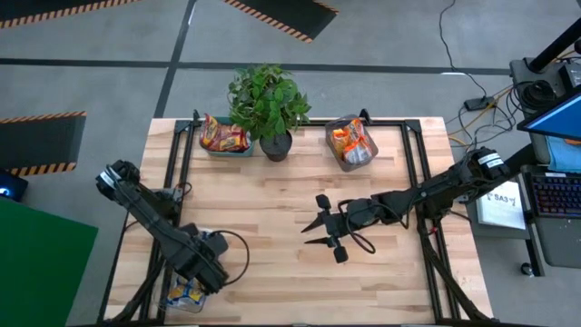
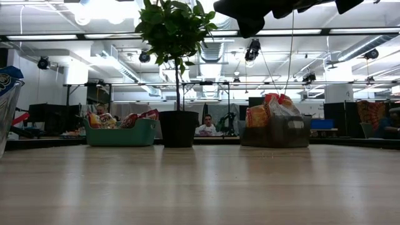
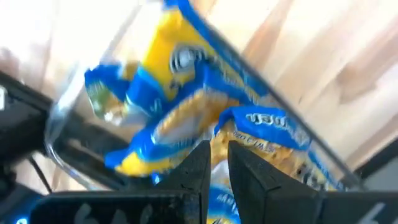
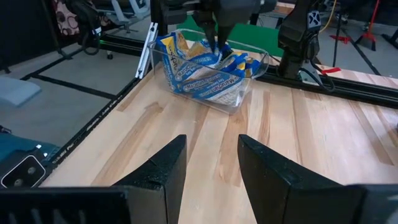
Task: Sort Maruchan noodles
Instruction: Put the blue noodle pack into the transparent bin
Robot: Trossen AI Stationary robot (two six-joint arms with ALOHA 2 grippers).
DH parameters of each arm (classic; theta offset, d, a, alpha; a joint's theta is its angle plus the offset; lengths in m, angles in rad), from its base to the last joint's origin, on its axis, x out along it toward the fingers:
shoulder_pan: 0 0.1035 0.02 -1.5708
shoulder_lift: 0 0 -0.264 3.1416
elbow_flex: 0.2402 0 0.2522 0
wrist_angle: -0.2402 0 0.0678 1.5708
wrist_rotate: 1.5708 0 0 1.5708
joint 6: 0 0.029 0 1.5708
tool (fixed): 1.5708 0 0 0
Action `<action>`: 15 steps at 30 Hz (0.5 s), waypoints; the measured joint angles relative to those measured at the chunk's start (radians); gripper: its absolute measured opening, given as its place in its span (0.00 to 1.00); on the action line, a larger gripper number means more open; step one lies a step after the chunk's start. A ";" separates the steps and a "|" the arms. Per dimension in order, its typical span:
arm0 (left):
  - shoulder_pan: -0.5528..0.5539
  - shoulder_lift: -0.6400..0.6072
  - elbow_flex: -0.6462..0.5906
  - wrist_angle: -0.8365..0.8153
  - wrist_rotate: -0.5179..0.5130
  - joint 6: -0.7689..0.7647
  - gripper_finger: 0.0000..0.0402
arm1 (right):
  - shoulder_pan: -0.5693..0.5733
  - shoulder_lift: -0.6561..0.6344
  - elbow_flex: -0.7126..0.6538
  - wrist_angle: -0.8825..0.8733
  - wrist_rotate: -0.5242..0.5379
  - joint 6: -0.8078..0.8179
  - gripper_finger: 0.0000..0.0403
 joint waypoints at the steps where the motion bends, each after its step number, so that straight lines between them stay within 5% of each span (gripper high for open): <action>1: 0.000 0.000 0.003 0.002 -0.021 -0.001 0.10 | 0.000 0.000 0.000 0.000 0.000 0.000 0.33; 9: -0.002 0.027 -0.076 0.146 -0.037 0.051 0.10 | 0.000 0.000 0.000 0.000 0.000 0.003 0.33; 15: -0.007 0.033 -0.054 0.075 -0.065 0.059 0.10 | 0.000 0.000 0.000 0.000 0.000 0.003 0.33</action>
